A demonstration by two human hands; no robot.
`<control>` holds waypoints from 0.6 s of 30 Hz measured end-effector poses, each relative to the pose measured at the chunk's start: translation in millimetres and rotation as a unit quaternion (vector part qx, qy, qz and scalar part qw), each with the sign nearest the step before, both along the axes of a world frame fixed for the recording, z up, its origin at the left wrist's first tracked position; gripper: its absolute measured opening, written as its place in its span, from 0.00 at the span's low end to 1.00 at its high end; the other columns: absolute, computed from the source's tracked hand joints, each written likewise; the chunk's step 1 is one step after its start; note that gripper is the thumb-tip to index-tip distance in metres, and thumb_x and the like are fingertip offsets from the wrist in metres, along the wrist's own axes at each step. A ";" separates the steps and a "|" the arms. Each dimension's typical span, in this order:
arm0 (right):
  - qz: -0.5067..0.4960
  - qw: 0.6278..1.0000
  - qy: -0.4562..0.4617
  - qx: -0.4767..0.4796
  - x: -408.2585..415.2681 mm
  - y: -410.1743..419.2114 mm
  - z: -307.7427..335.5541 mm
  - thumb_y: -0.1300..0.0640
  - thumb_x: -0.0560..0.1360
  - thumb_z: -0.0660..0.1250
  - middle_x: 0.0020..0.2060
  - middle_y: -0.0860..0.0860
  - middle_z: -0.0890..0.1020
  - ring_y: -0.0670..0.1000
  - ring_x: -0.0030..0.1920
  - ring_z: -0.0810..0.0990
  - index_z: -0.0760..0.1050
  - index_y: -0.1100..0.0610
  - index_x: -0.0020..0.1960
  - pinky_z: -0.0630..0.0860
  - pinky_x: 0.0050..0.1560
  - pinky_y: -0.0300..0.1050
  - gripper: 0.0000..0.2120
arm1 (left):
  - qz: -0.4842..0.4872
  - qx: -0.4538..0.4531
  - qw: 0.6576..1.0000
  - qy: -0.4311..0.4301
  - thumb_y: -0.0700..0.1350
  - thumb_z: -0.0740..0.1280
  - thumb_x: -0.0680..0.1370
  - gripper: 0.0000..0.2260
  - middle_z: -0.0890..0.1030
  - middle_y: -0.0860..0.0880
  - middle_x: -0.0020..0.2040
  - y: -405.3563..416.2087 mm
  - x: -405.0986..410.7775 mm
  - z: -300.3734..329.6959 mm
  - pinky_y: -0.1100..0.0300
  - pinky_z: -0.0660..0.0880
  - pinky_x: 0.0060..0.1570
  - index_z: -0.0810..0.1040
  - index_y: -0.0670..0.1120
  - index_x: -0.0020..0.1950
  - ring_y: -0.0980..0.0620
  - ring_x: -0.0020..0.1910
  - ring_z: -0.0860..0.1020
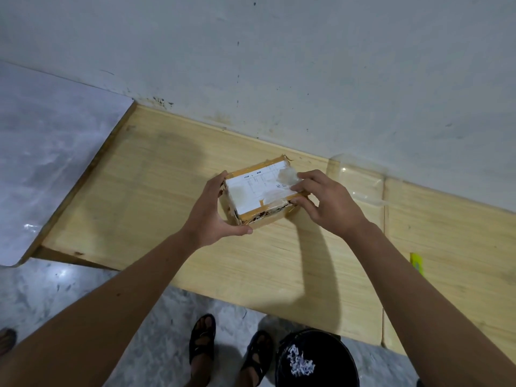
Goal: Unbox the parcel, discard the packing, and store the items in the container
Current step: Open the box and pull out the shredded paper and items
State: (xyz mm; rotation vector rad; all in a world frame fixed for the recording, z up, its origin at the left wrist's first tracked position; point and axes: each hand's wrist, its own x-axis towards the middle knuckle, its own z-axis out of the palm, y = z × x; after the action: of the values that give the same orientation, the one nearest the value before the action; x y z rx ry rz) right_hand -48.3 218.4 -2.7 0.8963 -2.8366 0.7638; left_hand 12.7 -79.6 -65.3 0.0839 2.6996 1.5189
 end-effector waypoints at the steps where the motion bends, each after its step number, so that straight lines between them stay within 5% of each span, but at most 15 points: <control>1: 0.003 1.000 0.012 0.001 -1.7 -1.1 1.1 0.53 0.79 0.72 0.61 0.50 0.80 0.51 0.47 0.85 0.82 0.54 0.57 0.82 0.47 0.49 0.08 | -0.002 -0.003 1.000 0.000 0.63 0.86 0.53 0.65 0.67 0.51 0.76 -1.4 -1.8 0.0 0.47 0.70 0.75 0.57 0.47 0.82 0.54 0.75 0.69; 12: -0.051 0.992 0.103 -0.051 -49.5 -24.3 40.5 0.52 0.83 0.66 0.44 0.50 0.83 0.51 0.38 0.80 0.79 0.55 0.52 0.78 0.40 0.50 0.08 | -0.058 -0.046 0.997 0.024 0.63 0.85 0.54 0.60 0.69 0.52 0.74 -4.9 -18.6 12.2 0.49 0.71 0.71 0.61 0.50 0.80 0.51 0.73 0.71; 18: -0.059 0.992 0.005 -0.108 -82.3 -37.1 47.6 0.58 0.80 0.71 0.43 0.48 0.83 0.49 0.41 0.81 0.77 0.54 0.63 0.81 0.49 0.48 0.13 | -0.058 -0.003 0.998 -0.014 0.60 0.87 0.54 0.63 0.67 0.56 0.77 -9.7 -21.8 13.7 0.48 0.67 0.76 0.58 0.54 0.82 0.55 0.77 0.68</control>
State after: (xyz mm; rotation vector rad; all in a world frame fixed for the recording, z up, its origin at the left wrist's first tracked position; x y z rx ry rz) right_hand -130.6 181.3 45.0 0.6940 -2.7016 1.0213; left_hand -9.1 -89.2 -51.6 0.2148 2.6273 1.4686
